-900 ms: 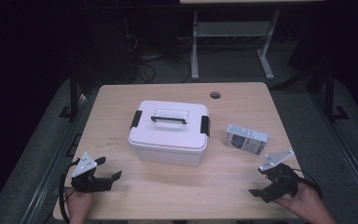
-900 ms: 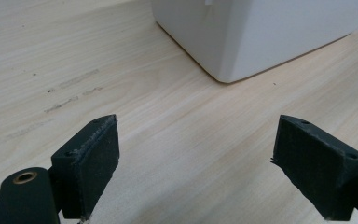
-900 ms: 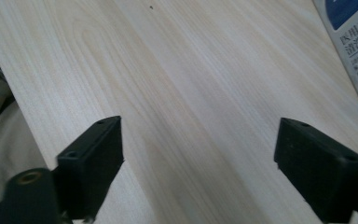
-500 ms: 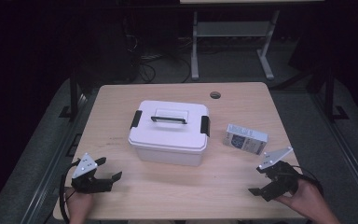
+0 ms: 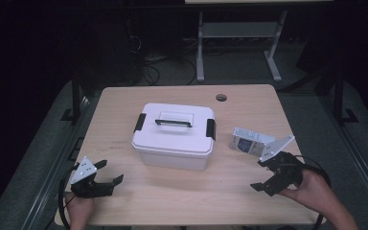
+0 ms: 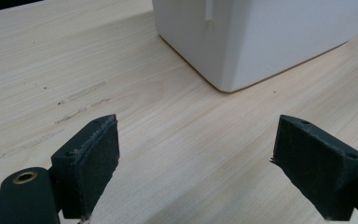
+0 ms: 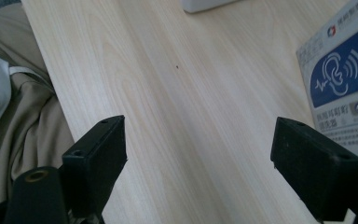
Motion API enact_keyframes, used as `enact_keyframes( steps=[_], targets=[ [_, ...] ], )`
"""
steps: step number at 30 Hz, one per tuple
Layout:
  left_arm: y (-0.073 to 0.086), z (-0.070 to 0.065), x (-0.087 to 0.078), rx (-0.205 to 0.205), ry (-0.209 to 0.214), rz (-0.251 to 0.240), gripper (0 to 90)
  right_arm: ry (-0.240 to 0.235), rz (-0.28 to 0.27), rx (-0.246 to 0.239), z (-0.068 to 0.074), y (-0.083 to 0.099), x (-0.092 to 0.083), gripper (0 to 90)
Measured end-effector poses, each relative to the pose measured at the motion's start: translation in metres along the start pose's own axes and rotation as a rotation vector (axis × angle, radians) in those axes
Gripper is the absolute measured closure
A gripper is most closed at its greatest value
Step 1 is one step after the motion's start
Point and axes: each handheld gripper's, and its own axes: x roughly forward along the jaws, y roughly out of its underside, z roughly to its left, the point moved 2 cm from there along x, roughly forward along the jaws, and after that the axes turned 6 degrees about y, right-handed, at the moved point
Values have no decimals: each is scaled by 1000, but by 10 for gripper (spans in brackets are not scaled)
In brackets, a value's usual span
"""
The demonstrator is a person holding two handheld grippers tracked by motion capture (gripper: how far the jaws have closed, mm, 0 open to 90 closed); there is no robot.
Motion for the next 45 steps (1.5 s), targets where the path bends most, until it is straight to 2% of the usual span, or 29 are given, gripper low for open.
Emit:
enact_keyframes(
  steps=[8, 11, 17, 20, 22, 29, 33, 36, 40, 45],
  targets=[
    [0, 0, -2, -5, 4, 0, 137, -15, 7, -34, -3, -19, -6, 179],
    [0, -2, -3, -7, 4, -13, 136, -39, 5, -38, -4, -26, -8, 207],
    [-1, -2, -2, -7, 6, -17, 136, -33, -9, -53, -7, -44, -13, 190],
    [-1, -3, -3, -6, 6, -19, 136, -29, -15, -63, -8, -51, -13, 175],
    [-1, -3, -3, 0, 11, -23, 137, -29, -19, -50, -10, -58, -11, 145],
    [-1, -3, -3, 0, 8, -28, 137, -40, -12, -55, -14, -71, -10, 145],
    [-1, -2, -3, -1, 5, -19, 136, -59, -32, -74, -14, -85, -11, 153],
    [-1, -2, -4, -5, 4, -23, 136, -69, -24, -76, -15, -91, -10, 153],
    [-1, -4, -2, 5, -2, -11, 137, -65, -2, -97, -13, -104, -7, 153],
    [-2, -6, 1, 19, 12, -1, 137, -55, -2, -122, -12, -118, -5, 156]
  ],
)
